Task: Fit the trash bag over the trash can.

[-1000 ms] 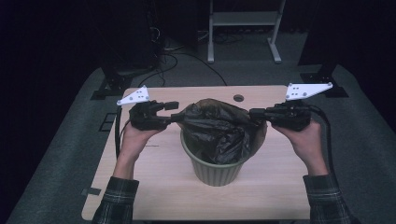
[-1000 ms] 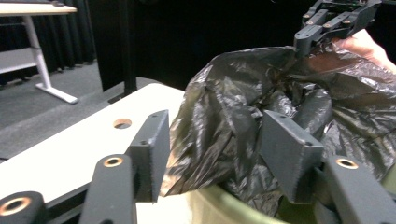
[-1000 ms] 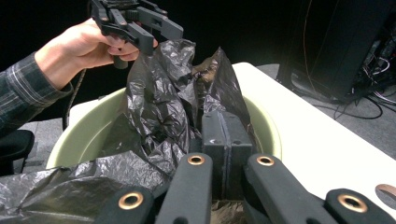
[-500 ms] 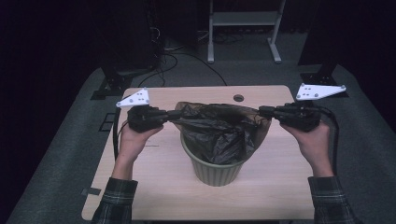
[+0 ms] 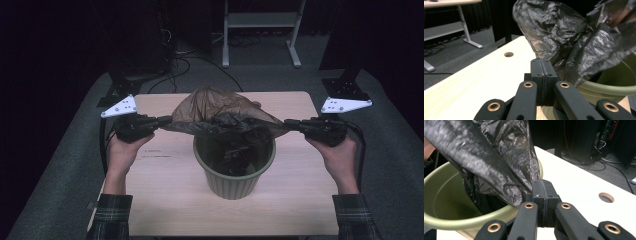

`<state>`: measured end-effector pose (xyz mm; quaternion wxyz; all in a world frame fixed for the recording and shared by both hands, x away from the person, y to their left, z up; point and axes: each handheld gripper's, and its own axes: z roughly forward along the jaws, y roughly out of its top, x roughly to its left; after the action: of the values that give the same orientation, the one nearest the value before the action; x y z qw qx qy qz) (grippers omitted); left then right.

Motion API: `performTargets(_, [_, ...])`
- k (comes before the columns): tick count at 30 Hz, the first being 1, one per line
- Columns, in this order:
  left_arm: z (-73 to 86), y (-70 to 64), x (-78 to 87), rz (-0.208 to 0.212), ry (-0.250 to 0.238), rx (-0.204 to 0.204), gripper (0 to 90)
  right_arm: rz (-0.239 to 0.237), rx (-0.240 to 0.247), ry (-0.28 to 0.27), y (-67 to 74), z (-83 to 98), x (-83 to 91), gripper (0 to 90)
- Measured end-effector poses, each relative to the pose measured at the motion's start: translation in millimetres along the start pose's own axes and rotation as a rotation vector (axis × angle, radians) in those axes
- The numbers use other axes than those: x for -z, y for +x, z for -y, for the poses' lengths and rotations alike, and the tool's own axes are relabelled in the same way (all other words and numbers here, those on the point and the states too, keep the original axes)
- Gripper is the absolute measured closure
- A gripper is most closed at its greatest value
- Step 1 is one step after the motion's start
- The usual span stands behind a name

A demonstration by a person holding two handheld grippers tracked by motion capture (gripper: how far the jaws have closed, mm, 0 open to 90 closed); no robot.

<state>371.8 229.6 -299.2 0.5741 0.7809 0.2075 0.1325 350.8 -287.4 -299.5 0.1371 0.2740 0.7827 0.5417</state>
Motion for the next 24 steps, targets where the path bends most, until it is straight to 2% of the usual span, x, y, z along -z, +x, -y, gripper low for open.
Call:
performTargets(2, [0.0, -2.0, -4.8, 0.009, 0.001, 0.001, 89.6, 0.003, -0.011, -0.012, -0.2, -0.4, -0.2, 75.4])
performTargets(5, [-1.6, -3.6, -9.9, 0.022, 0.005, -0.012, 89.6, 0.006, -0.008, -0.037, 0.5, -6.7, 0.7, 66.4])
performTargets(11, [-2.4, -7.0, -15.0, 0.035, 0.013, -0.021, 89.6, 0.002, 0.008, -0.087, -0.1, -24.4, 0.9, 60.6])
performTargets(15, [-1.4, -8.2, -18.5, 0.044, 0.020, -0.021, 89.6, -0.015, 0.005, -0.086, -0.3, -25.9, -3.5, 59.9])
performTargets(19, [1.5, -9.3, -21.8, 0.050, 0.031, -0.022, 89.5, -0.006, -0.019, -0.057, -2.8, -18.7, -7.1, 53.8])
performTargets(22, [4.7, -9.3, -22.6, 0.052, 0.031, -0.015, 89.5, -0.021, -0.063, -0.022, -8.8, -10.3, -9.6, 55.1])
performTargets(23, [5.9, -9.3, -22.5, 0.052, 0.034, -0.013, 89.6, -0.031, -0.069, -0.010, -10.0, -7.3, -9.7, 65.2])
performTargets(24, [7.8, -9.3, -22.7, 0.053, 0.038, -0.010, 89.6, -0.055, -0.069, 0.000, -10.3, -4.1, -9.8, 71.0])
